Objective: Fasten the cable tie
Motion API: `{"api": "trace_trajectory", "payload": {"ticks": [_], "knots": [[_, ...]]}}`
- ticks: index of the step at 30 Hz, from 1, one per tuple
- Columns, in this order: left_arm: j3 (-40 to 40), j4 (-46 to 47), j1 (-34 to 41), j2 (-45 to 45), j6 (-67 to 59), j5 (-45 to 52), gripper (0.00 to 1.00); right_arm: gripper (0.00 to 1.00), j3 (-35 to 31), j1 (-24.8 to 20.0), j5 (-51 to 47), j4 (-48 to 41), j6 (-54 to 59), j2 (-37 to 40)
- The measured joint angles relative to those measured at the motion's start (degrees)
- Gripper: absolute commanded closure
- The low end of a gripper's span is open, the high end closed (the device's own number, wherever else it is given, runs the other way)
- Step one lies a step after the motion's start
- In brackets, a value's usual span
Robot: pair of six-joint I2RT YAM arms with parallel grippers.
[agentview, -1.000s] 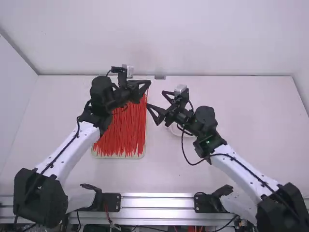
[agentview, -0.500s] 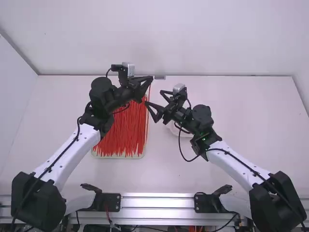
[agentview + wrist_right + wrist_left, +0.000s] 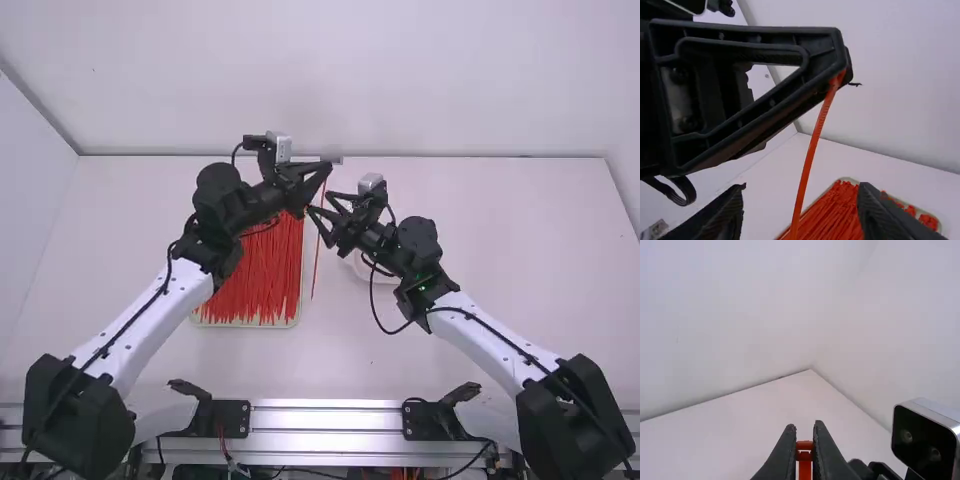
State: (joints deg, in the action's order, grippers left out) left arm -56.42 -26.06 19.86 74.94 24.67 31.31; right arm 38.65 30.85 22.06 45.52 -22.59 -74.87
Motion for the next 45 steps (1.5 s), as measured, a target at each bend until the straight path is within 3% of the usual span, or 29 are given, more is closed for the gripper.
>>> {"api": "trace_trajectory", "payload": {"ticks": [6,7,12,16,18,24,27,29,30,39,45], "knots": [[0.0,0.1,0.1,0.0,0.0,0.0,0.98,0.97,0.0,0.0,0.3,0.0,0.2,0.0],[0.0,0.1,0.1,0.0,0.0,0.0,0.98,1.00,0.0,0.0,0.3,0.0,0.0,0.0],[0.0,0.1,0.1,0.0,0.0,0.0,0.94,1.00,0.0,0.0,0.3,-0.1,0.0,0.0],[-0.1,0.2,0.1,0.0,-0.2,-0.1,0.70,1.00,0.0,-0.6,0.6,-0.1,-1.0,0.0],[-0.1,0.5,0.0,0.0,-0.3,-0.1,0.63,1.00,0.0,-1.3,1.0,-0.1,-1.5,0.0],[-0.1,0.5,-1.3,0.0,-2.7,1.2,0.30,1.00,0.0,-7.0,6.6,0.0,-3.0,0.0],[-0.1,0.3,-2.4,0.0,-3.7,2.8,0.22,1.00,0.0,-10.1,9.9,0.1,-4.3,0.0],[-0.1,-1.0,-4.4,0.0,-4.1,5.7,0.05,1.00,0.0,-13.0,13.4,0.5,-5.7,0.0],[-0.1,-1.7,-5.0,0.0,-4.2,6.7,0.01,1.00,0.0,-13.6,14.1,0.7,-5.9,0.0],[-0.3,-13.2,-13.8,0.0,-5.1,27.7,0.01,1.00,0.0,-21.9,29.8,5.8,-8.3,0.0],[-4.2,-12.9,-14.2,0.7,-4.8,39.0,0.01,1.00,0.0,-22.4,37.0,12.5,-9.5,0.0]]}}
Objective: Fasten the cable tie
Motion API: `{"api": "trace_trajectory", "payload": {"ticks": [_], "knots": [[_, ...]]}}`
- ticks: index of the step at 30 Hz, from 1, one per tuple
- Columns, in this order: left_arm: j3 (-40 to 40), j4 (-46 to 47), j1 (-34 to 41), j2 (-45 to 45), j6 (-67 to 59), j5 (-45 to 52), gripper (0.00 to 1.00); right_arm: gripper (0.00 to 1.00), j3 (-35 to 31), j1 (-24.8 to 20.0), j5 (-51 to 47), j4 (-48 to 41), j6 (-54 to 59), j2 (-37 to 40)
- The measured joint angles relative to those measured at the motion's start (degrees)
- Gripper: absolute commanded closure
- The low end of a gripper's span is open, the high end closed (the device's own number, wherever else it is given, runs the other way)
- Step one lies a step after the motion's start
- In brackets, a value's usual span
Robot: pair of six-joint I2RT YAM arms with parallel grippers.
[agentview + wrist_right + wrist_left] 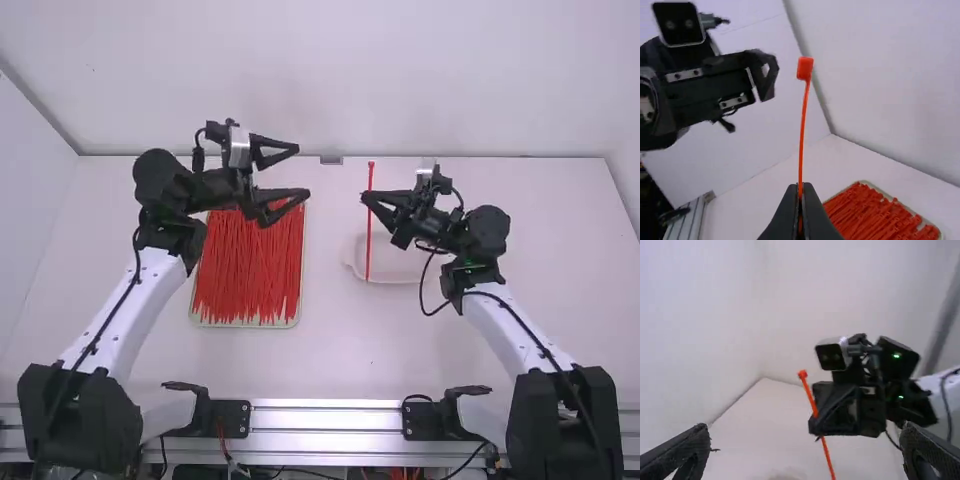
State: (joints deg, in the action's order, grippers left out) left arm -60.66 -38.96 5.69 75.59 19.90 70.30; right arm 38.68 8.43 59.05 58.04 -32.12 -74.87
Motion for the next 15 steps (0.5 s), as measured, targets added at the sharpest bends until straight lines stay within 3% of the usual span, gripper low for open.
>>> {"api": "trace_trajectory", "payload": {"ticks": [7,15], "knots": [[-6.2,-0.2,1.2,3.7,2.4,8.4,0.01,1.00,0.0,2.7,4.1,2.4,1.5,0.0],[-6.3,0.0,1.6,6.3,4.6,11.6,0.03,1.00,0.0,5.9,5.2,8.3,2.0,0.0]]}}
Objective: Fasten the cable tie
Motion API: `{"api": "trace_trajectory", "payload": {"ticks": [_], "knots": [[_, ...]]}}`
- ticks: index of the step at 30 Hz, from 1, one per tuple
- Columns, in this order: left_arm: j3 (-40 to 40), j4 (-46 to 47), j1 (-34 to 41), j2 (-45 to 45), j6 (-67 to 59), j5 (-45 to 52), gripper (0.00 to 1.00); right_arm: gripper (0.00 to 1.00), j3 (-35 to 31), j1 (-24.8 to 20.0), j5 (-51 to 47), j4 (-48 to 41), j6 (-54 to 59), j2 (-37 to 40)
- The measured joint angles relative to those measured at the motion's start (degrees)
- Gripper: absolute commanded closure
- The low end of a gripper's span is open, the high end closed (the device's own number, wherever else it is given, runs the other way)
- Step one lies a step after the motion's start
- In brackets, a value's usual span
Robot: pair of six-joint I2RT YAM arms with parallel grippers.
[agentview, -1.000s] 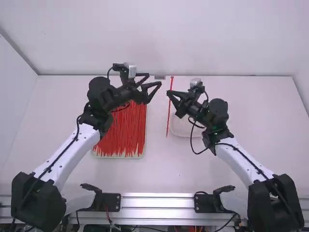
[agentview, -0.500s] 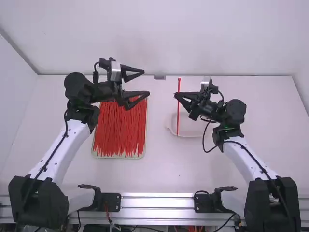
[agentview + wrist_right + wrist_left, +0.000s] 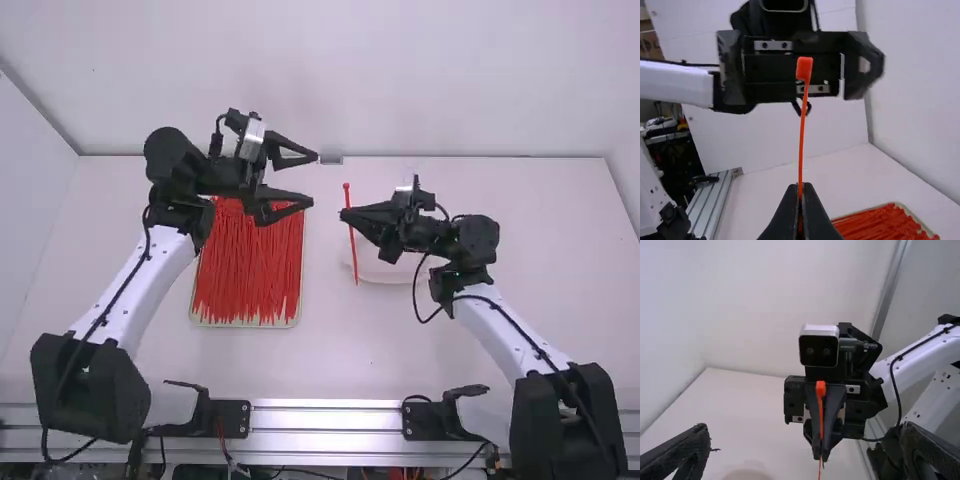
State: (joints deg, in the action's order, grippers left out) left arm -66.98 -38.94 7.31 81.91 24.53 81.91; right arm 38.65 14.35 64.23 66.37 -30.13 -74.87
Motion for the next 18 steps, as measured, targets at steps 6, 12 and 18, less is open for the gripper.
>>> {"api": "trace_trajectory", "payload": {"ticks": [6,12,18], "knots": [[0.0,-0.1,2.8,0.1,0.2,1.7,0.13,1.00,0.0,2.7,-0.1,3.8,0.1,0.0],[0.0,-0.2,5.3,0.1,0.2,1.9,0.28,1.00,0.0,3.1,-1.3,5.0,0.1,0.0],[0.0,-0.1,6.0,0.1,0.5,1.4,0.61,1.00,0.0,3.1,-2.6,5.0,0.0,0.0]]}}
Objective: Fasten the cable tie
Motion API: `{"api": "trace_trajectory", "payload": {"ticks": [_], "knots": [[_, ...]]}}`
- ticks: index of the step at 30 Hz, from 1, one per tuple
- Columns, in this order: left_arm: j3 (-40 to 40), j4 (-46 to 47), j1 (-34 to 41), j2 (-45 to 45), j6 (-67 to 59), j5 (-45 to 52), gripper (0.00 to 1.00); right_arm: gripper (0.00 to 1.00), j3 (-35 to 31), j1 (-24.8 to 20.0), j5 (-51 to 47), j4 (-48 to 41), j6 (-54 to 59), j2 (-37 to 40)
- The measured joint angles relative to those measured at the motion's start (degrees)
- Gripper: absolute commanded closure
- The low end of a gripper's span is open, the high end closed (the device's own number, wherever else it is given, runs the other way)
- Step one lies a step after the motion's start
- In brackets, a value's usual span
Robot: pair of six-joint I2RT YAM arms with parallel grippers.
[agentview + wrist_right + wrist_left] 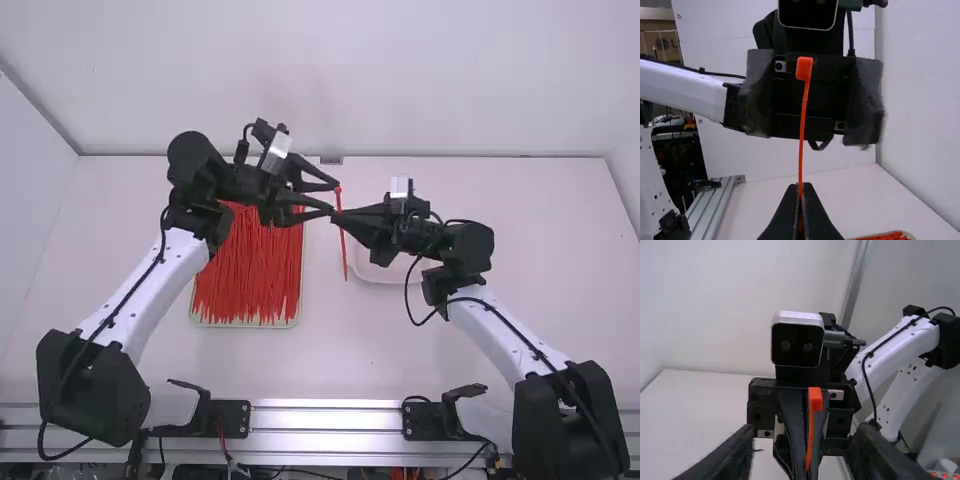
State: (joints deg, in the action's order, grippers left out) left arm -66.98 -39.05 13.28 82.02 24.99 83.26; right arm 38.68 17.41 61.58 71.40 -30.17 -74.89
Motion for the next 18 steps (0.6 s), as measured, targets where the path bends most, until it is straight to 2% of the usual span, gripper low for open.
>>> {"api": "trace_trajectory", "payload": {"ticks": [5,10,14,18], "knots": [[0.0,-0.1,1.0,0.0,-0.4,-1.2,0.61,1.00,0.0,0.3,-1.1,0.4,-0.9,0.0],[0.0,0.1,2.3,0.0,-1.1,-1.4,0.68,1.00,0.0,0.9,-1.2,1.5,-1.0,0.0],[0.0,0.1,2.3,0.0,-1.7,-1.4,0.79,1.00,0.0,0.9,-1.3,1.4,-1.0,0.0],[0.0,0.1,2.3,0.0,-1.7,-1.4,0.85,1.00,0.0,0.9,-1.3,1.4,-1.2,0.0]]}}
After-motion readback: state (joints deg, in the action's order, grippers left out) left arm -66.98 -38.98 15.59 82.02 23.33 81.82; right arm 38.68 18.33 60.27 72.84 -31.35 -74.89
